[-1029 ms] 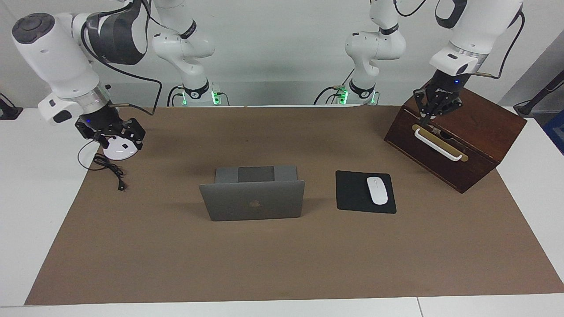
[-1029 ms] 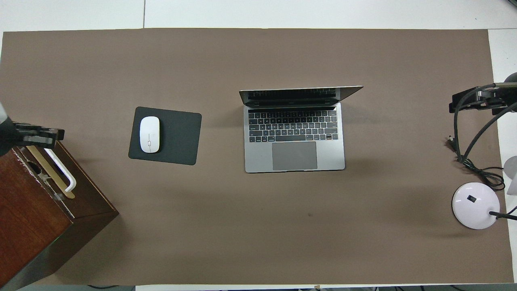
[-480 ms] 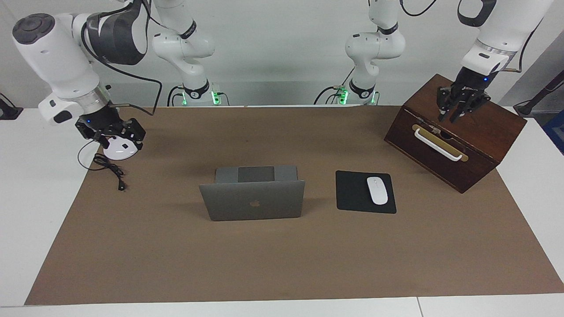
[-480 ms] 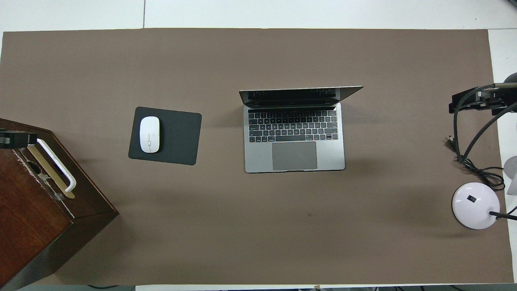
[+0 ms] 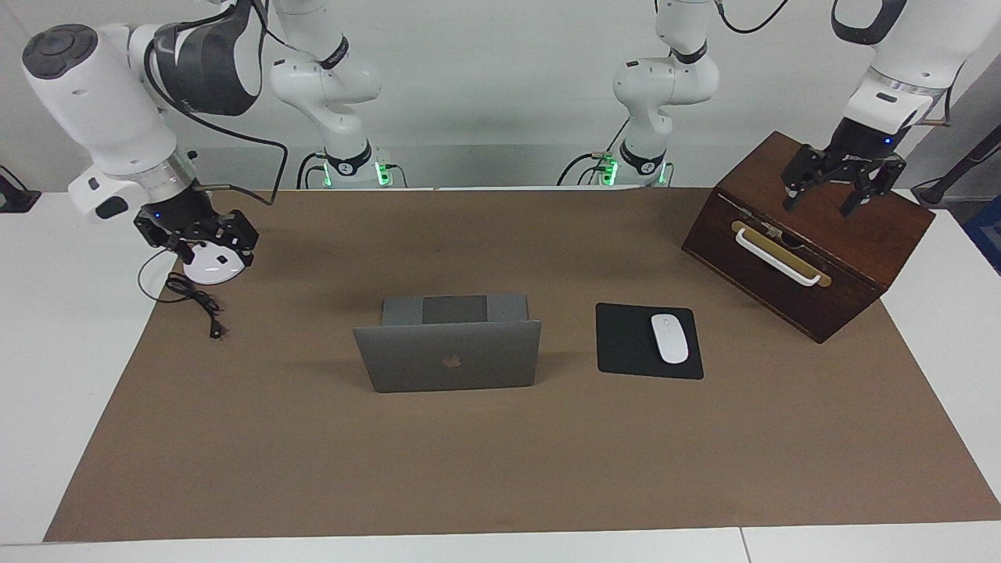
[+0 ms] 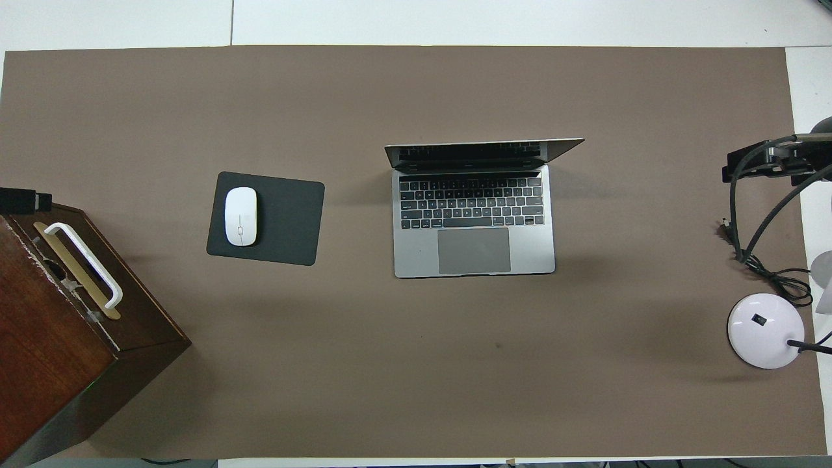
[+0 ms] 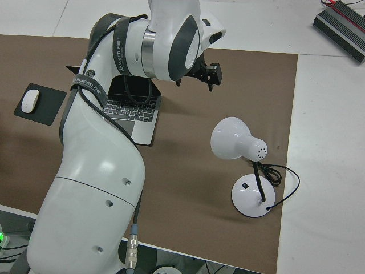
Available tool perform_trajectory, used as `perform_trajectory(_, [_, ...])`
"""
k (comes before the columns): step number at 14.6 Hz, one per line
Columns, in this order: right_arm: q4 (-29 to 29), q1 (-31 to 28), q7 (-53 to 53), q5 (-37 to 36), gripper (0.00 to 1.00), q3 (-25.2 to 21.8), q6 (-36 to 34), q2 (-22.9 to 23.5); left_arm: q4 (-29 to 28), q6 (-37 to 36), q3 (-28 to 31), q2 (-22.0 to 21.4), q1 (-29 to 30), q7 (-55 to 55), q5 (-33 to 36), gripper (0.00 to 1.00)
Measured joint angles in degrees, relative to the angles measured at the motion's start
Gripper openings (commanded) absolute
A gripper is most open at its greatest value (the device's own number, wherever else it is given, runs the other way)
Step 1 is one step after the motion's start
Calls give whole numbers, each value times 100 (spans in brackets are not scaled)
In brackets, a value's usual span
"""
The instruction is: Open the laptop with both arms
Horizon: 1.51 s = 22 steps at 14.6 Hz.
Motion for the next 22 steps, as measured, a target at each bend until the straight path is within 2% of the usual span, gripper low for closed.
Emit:
perform_trajectory(3, [-6, 0, 0, 0, 100, -3, 0, -3, 232, -50, -3, 273, 0, -30, 0, 100])
perform_trajectory(6, [-13, 0, 0, 0, 100, -4, 0, -6, 252, -72, -2, 346, 1, -60, 0, 100])
perform_trajectory(12, [-22, -1, 0, 0, 100, -10, 0, -10, 261, -223, 1, 331, 2, -92, 0, 100])
perform_trajectory(18, [-33, -3, 0, 0, 100, -13, 0, -13, 283, -287, 0, 74, 3, -100, 0, 100])
perform_trajectory(22, [-42, -3, 0, 0, 100, -14, 0, -14, 283, -296, 0, 47, 3, -222, 0, 100])
